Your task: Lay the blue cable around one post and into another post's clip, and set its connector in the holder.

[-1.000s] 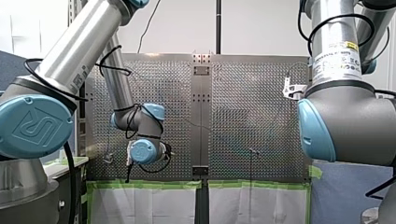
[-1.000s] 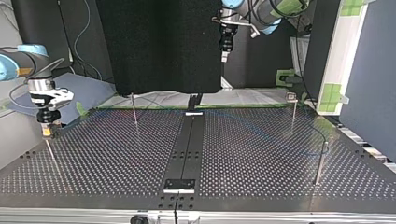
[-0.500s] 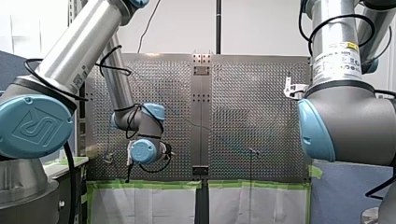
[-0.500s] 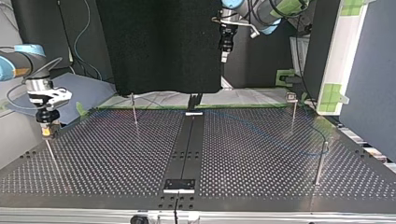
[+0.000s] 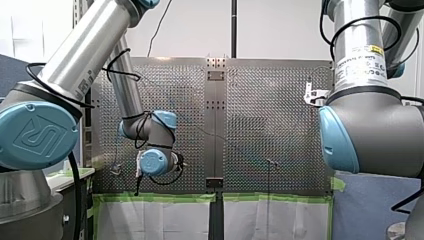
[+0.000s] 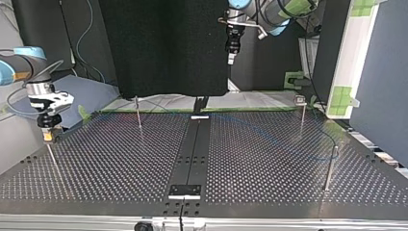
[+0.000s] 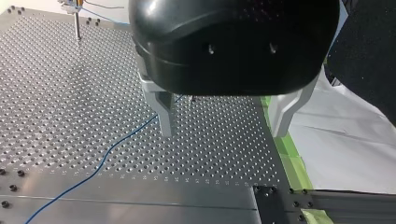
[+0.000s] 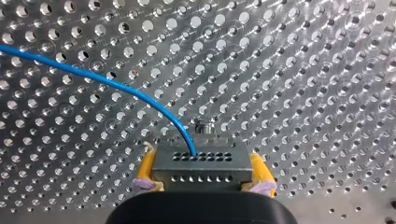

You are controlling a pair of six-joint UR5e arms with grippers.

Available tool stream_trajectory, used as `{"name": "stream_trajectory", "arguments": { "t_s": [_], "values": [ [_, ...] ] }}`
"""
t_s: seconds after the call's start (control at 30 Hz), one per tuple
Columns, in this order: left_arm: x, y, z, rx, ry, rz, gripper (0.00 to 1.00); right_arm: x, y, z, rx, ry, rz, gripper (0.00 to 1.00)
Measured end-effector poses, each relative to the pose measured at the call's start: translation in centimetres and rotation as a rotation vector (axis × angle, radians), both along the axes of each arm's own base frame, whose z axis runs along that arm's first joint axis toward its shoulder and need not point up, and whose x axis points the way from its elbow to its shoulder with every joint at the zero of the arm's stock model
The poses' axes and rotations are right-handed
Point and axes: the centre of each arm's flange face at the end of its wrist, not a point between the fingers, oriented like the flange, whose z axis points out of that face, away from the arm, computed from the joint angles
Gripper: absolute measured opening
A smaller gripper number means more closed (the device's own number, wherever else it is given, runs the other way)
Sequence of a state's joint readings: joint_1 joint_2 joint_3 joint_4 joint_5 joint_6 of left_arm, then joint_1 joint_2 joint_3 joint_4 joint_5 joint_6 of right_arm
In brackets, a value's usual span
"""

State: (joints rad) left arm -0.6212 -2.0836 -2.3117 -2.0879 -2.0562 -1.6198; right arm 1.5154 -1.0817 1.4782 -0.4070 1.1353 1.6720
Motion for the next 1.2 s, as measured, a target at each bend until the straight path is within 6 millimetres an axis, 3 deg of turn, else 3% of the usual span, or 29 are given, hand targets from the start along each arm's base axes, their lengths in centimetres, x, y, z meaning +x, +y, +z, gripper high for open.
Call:
{"name": "stream_trajectory", "arguments": {
  "t_s": [1.2],
  "values": [
    [0.0,0.02,0.0,0.001,0.001,0.002,1.0,0.07,-1.01,0.15,-0.007,0.013,0.017,0.0]
  ]
}}
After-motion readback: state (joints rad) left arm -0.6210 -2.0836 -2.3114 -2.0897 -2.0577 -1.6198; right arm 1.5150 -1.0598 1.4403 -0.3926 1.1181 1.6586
